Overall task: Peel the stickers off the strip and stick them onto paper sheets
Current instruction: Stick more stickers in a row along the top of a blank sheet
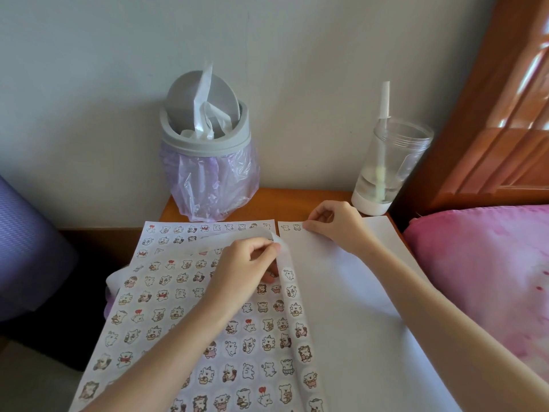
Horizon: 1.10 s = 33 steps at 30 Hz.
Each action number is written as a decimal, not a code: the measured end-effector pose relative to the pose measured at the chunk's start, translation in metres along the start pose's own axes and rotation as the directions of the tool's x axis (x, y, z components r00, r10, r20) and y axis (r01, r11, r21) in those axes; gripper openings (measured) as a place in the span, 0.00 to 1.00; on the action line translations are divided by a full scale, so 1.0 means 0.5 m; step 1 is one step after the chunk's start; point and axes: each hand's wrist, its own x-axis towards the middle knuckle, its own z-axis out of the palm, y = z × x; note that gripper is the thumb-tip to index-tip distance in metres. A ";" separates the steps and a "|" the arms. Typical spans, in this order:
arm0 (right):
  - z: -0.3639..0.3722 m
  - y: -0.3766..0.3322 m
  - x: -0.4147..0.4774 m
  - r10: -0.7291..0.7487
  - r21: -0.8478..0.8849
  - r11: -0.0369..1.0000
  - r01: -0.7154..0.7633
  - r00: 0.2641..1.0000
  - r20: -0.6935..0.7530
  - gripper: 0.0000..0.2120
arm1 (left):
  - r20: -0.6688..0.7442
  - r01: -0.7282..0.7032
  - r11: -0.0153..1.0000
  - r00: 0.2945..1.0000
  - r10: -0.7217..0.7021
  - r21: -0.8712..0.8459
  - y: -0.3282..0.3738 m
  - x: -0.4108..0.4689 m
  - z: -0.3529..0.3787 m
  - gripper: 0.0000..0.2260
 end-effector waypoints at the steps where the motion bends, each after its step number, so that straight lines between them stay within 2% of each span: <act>1: 0.001 0.002 0.000 0.001 -0.003 1.000 -0.001 1.000 -0.003 0.06 | 0.000 0.001 1.000 1.000 -0.001 0.001 -0.001 0.000 0.000 0.09; 9: 0.008 0.008 0.003 0.003 -0.042 0.999 -0.007 0.996 -0.090 0.08 | -0.004 0.005 1.000 1.000 -0.005 0.001 -0.004 0.001 0.000 0.09; 13: 0.010 0.009 0.000 -0.012 -0.051 0.999 0.008 0.996 -0.086 0.05 | -0.009 0.000 1.000 1.000 0.000 0.015 -0.004 0.000 0.000 0.09; 17: 0.011 0.008 -0.001 -0.001 -0.002 1.000 0.001 0.999 -0.048 0.10 | -0.010 0.000 1.000 1.000 0.000 0.007 -0.003 0.001 0.000 0.09; 20: 0.014 0.009 0.000 -0.004 -0.055 0.998 0.001 0.997 -0.071 0.05 | -0.008 0.001 1.000 1.000 -0.001 -0.007 -0.005 0.001 0.000 0.09; 22: 0.014 0.002 -0.010 0.003 -0.010 1.000 -0.005 0.994 -0.106 0.02 | -0.015 0.006 0.997 1.000 -0.007 -0.074 -0.003 0.001 -0.001 0.10; 25: 0.012 -0.035 -0.045 -0.010 0.139 0.990 0.027 0.992 -0.123 0.05 | -0.069 0.000 0.985 0.998 -0.012 -0.174 0.000 0.003 -0.005 0.10; 27: 0.006 -0.073 -0.081 -0.045 0.214 0.975 0.054 0.998 -0.047 0.08 | -0.097 -0.021 0.979 0.995 0.001 -0.204 0.001 0.006 -0.006 0.09; 30: -0.001 -0.114 -0.134 -0.073 0.275 0.961 0.032 0.988 0.139 0.09 | -0.135 -0.030 0.964 0.991 -0.006 -0.265 0.003 0.006 -0.007 0.08; 33: -0.006 -0.122 -0.159 -0.073 0.333 0.943 0.009 0.981 0.180 0.07 | -0.175 -0.044 0.961 0.985 -0.004 -0.271 0.007 0.007 -0.007 0.08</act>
